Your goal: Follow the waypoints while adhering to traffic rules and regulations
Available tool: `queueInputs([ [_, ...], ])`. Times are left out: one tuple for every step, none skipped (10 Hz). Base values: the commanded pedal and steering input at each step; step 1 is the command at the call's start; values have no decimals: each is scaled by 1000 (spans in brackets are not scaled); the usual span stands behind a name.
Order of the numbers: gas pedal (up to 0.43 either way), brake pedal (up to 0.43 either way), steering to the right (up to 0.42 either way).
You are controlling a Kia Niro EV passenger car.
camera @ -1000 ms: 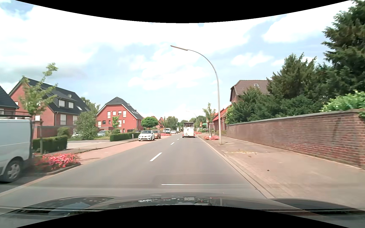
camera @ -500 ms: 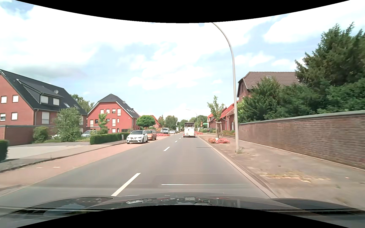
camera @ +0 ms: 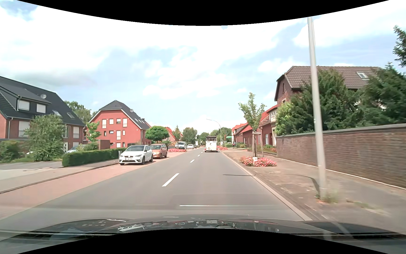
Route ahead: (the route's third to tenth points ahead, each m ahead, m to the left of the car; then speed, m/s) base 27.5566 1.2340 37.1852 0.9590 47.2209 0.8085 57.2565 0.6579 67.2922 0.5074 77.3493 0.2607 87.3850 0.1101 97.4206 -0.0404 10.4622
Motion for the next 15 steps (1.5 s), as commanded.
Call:
queueInputs([
  [150, 0, -3],
  [150, 0, -2],
  [150, 0, -2],
  [150, 0, -3],
  [150, 0, -3],
  [150, 0, -3],
  [150, 0, -2],
  [150, 0, 0],
  [150, 0, 0],
  [150, 0, 0],
  [150, 0, 0],
  [150, 0, 0],
  [150, 0, 0],
  [150, 0, 0],
  [150, 0, 0],
])
